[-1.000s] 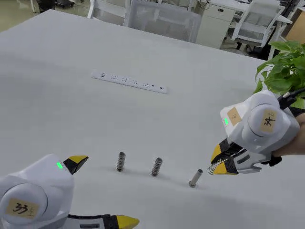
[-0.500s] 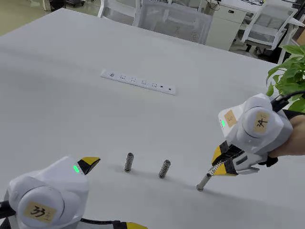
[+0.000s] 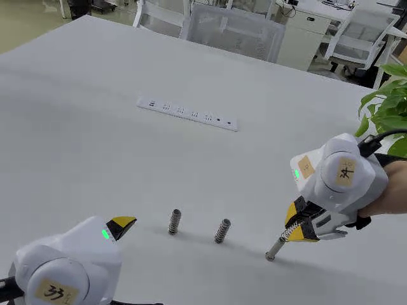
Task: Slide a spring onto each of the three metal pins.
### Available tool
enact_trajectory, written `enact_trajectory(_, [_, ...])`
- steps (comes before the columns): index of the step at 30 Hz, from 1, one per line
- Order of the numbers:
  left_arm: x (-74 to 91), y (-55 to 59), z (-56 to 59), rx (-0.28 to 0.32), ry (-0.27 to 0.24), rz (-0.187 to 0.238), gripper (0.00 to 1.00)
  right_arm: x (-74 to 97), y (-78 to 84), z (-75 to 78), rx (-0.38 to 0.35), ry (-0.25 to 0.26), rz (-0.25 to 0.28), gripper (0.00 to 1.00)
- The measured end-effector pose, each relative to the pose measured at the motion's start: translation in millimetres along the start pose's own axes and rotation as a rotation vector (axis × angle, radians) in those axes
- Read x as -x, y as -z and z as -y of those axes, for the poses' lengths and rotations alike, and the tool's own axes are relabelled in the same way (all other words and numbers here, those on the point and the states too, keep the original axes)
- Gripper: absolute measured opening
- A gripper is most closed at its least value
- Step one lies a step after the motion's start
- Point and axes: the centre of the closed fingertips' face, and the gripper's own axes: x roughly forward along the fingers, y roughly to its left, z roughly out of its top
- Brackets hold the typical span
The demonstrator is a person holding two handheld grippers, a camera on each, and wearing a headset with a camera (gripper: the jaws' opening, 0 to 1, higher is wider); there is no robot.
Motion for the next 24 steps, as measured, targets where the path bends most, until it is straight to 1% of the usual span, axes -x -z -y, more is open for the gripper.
enact_trajectory(7, [-0.9, 0.6, -0.5, 0.005, 0.002, -0.002, 0.99, -1.9, -0.9, -0.4, -0.009, -0.011, 0.005, 0.08])
enact_trajectory(24, [-1.1, 4.0, -2.4, 0.016, 0.006, -0.008, 0.98, -9.8, -0.3, -0.6, -0.002, -0.031, -0.013, 0.08])
